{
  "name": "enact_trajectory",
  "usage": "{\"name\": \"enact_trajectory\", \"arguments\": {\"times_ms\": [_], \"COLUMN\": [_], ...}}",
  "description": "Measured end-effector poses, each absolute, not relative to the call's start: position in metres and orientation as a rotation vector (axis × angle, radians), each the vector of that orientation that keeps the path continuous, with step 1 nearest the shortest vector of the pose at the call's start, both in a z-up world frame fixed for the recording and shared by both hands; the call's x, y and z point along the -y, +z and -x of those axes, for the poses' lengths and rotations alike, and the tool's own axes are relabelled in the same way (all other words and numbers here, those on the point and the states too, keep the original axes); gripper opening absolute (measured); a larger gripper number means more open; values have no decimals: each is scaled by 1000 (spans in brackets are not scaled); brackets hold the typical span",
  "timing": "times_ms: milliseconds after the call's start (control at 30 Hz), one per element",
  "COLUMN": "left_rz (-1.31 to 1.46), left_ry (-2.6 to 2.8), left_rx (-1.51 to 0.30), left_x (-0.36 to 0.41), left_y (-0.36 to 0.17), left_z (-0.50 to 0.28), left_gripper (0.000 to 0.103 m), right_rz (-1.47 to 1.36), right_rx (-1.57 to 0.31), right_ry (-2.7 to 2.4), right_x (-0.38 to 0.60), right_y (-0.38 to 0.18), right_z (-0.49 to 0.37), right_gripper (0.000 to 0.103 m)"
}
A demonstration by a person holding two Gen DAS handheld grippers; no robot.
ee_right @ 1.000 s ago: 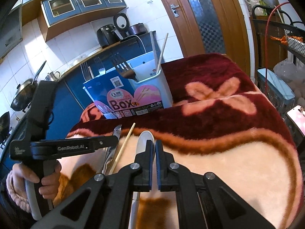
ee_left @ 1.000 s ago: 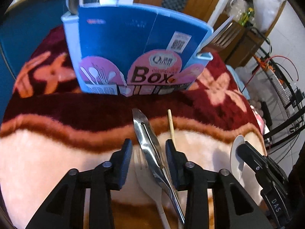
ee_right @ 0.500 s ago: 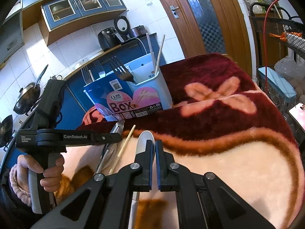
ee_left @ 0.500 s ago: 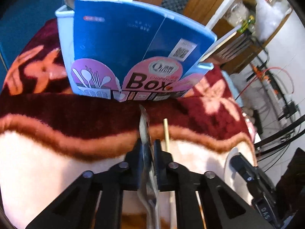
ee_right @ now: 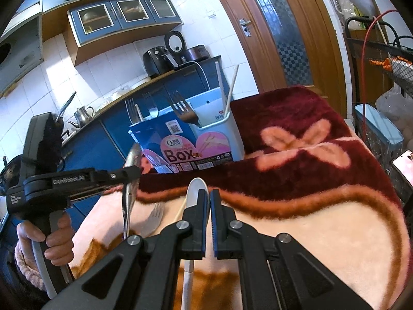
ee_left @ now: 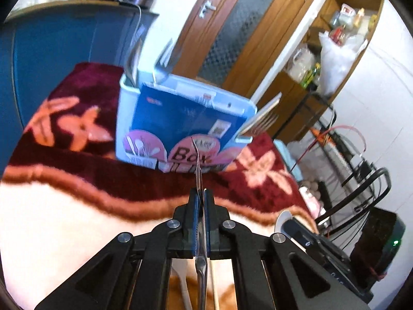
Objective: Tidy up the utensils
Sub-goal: 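Grasp the silver knife with the left tool while the right tool grasps a white spoon, then lift the knife and white spoon and carry both over the holder box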
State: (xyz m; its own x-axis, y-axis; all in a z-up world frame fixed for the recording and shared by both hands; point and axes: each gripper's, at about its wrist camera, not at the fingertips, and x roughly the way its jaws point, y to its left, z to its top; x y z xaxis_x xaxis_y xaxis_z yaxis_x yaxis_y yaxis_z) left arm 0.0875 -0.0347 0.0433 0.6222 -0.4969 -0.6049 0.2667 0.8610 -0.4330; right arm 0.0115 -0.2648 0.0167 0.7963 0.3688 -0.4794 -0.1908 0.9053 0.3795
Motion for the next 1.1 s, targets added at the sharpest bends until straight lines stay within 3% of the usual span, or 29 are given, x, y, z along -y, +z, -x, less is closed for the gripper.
{"name": "enact_trajectory", "arguments": {"times_ms": [533, 1100], "left_rz": [252, 268], "left_ry": [-358, -271], "left_rx": [-411, -174], "left_x": [6, -11], "left_y": [119, 175], "left_z": [-48, -101], "left_gripper": [3, 3], "right_rz": [-343, -313], "right_rx": [-436, -414], "right_ry": [266, 218], "right_x": [268, 274], "right_y": [39, 45], "right_z": [5, -5], "right_gripper": [4, 4]}}
